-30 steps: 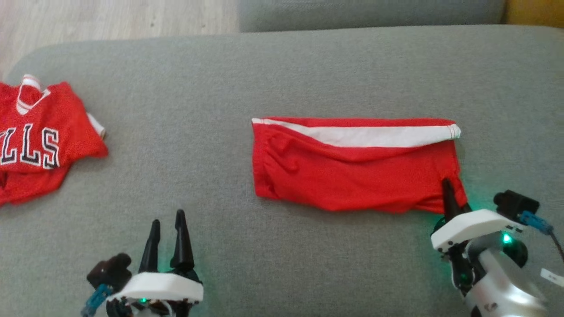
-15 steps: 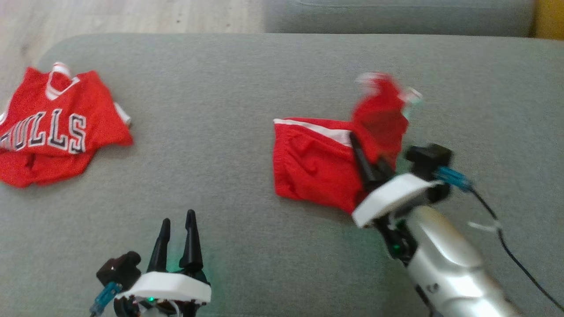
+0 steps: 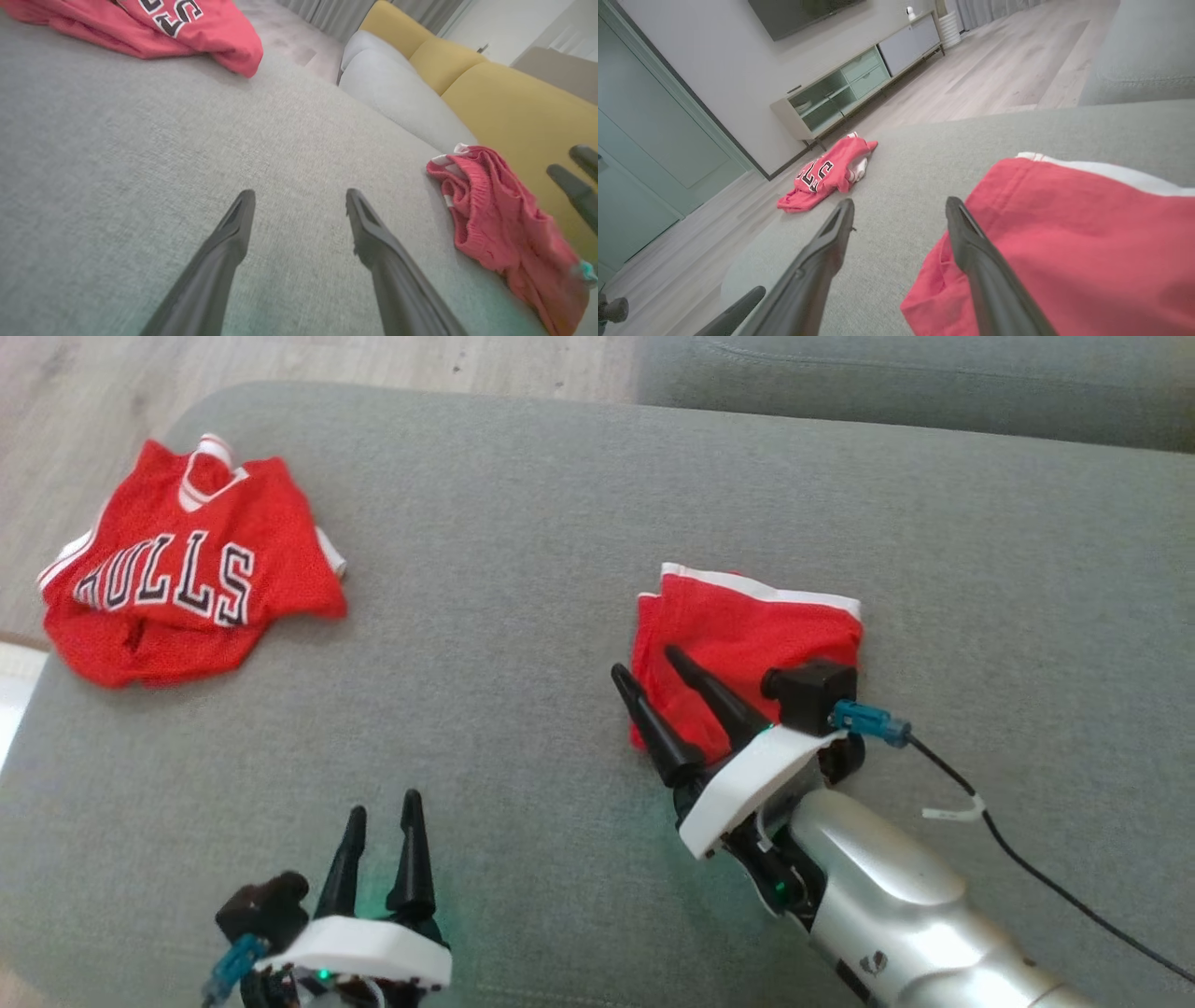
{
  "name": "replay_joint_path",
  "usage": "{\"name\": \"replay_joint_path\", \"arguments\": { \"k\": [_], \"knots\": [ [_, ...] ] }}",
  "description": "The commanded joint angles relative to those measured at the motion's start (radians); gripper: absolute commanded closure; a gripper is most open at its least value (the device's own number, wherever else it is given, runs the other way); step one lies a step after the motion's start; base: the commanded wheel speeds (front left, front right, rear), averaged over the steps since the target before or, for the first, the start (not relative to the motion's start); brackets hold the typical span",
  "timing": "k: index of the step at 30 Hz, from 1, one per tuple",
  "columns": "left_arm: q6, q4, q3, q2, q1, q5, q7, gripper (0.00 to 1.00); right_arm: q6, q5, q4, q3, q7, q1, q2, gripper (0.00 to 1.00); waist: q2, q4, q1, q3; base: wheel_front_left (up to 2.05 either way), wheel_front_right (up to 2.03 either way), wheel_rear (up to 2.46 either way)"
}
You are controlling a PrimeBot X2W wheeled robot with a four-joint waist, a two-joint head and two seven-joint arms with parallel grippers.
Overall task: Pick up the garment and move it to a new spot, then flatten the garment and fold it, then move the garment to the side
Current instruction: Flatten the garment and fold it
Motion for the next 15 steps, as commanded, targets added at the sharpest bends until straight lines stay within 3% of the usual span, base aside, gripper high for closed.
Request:
{"name": "replay_joint_path", "arguments": {
  "k": [1, 7, 8, 15],
  "knots": [
    [0.009, -0.036, 0.048, 0.011, -0.046, 0.033, -0.005, 0.00, 0.003, 0.006, -0.039, -0.002, -0.018, -0.011, 0.019, 0.00, -0.0001, -0.023, 0.0000, -0.007, 0.00, 0.00, 0.00],
    [0.049, -0.087, 0.106, 0.011, -0.040, 0.162, -0.005, 0.00, 0.003, -0.156, -0.074, -0.240, -0.020, 0.059, 0.012, 0.00, -0.0001, -0.098, 0.0000, -0.030, 0.00, 0.00, 0.00],
    [0.049, -0.087, 0.106, 0.011, -0.040, 0.162, -0.005, 0.00, 0.003, -0.156, -0.074, -0.240, -0.020, 0.059, 0.012, 0.00, -0.0001, -0.098, 0.0000, -0.030, 0.00, 0.00, 0.00],
    [0.079, -0.135, 0.141, 0.011, -0.002, 0.267, -0.005, 0.00, 0.003, -0.418, -0.109, -0.567, -0.020, 0.199, 0.015, 0.00, -0.0001, -0.165, 0.0000, -0.059, 0.00, 0.00, 0.00]
  ]
}}
